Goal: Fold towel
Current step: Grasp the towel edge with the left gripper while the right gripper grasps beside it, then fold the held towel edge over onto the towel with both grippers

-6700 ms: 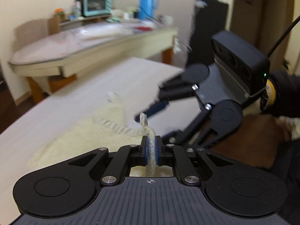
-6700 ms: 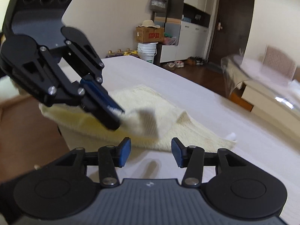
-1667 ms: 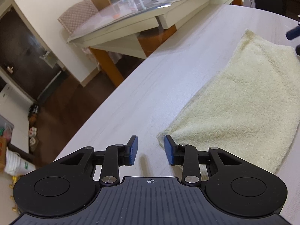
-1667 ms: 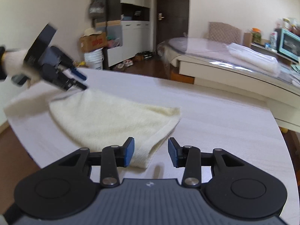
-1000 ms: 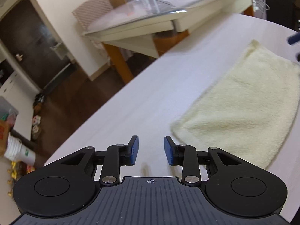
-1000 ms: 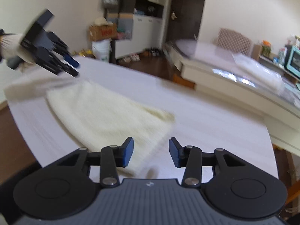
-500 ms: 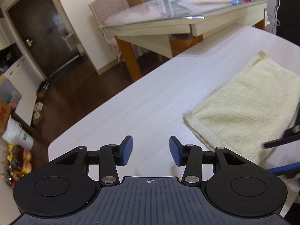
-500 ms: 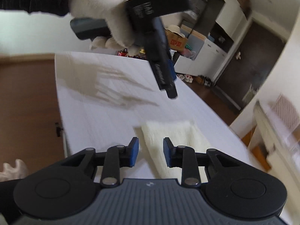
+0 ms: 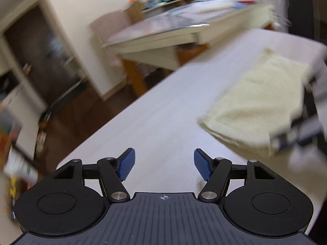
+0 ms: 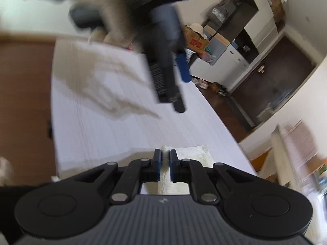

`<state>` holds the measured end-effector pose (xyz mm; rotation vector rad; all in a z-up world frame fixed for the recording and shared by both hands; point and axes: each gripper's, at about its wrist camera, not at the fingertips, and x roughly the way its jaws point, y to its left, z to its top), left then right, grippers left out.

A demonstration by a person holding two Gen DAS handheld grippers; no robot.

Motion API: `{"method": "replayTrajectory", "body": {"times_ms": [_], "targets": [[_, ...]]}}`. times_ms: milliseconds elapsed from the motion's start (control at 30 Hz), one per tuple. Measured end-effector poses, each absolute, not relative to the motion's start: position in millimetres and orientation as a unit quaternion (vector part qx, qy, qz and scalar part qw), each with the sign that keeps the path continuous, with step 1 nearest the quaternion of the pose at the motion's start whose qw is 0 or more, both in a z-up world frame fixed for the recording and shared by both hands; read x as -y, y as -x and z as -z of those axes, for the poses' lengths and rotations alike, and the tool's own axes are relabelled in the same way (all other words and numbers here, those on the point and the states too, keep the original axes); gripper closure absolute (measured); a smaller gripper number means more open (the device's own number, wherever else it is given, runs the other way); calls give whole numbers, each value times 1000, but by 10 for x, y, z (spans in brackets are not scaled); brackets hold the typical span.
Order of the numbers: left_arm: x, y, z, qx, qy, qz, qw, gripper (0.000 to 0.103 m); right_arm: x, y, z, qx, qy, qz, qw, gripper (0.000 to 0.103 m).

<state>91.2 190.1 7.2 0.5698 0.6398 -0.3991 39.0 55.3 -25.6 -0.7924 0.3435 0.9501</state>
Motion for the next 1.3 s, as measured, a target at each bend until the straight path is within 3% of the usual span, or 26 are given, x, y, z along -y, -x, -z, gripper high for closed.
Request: {"method": "replayTrajectory", "body": {"times_ms": [267, 433, 533, 567, 600, 1000, 1300], "targets": [[-1499, -619, 42, -245, -368, 298, 846, 36, 139, -661, -234, -225, 224, -497, 807, 94], [-1198, -536, 134, -210, -433, 339, 808, 49, 303, -580, -346, -232, 223, -517, 793, 94], [-1062, -469, 155, -193, -464, 370, 781, 66, 392, -520, -349, -237, 224, -524, 787, 94], [-1042, -449, 159, -194, -470, 377, 774, 77, 400, -503, -349, -239, 221, -525, 787, 94], [-1005, -429, 166, -200, -479, 387, 762, 94, 408, -485, -349, -240, 218, -526, 786, 94], [-798, -51, -87, -257, -576, 430, 646, 97, 662, -270, -216, -246, 140, -569, 772, 94], [-289, -625, -354, -230, -617, 432, 617, 97, 1249, -661, -197, -235, 4, -483, 844, 94]]}}
